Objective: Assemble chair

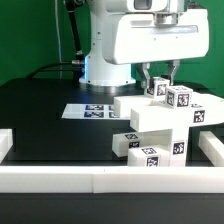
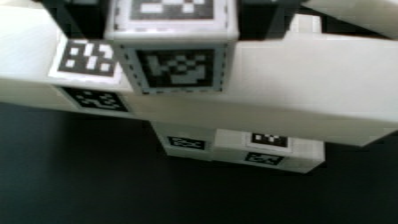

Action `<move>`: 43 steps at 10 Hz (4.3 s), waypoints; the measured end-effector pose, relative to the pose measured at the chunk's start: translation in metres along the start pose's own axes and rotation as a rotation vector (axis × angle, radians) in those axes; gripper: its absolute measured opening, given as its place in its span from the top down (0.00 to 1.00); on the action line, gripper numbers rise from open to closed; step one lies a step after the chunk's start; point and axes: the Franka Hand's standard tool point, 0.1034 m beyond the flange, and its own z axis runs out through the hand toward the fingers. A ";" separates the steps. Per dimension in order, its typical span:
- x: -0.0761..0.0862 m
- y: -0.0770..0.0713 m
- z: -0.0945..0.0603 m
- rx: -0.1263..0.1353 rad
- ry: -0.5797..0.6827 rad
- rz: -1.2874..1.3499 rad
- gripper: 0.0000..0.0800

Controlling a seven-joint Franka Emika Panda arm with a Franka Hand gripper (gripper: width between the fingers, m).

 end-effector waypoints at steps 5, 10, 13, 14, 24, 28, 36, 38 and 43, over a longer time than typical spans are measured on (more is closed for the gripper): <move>0.000 0.000 0.000 0.001 0.000 0.352 0.64; 0.000 -0.001 0.000 0.002 0.000 0.653 0.64; 0.000 -0.001 0.000 0.003 0.000 0.841 0.64; 0.000 -0.001 0.000 0.003 0.000 0.913 0.64; 0.002 -0.006 0.000 -0.002 0.000 0.490 0.19; 0.002 -0.006 0.001 -0.007 -0.003 0.235 0.19; -0.001 0.000 0.002 -0.007 -0.008 -0.257 0.19; -0.001 0.000 0.002 -0.007 -0.008 -0.249 0.34; -0.001 0.000 0.001 -0.008 -0.007 -0.181 0.64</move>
Offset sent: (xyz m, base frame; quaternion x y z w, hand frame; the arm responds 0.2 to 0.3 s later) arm 0.0000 0.0000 0.0000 0.0000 0.0000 0.1296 0.9916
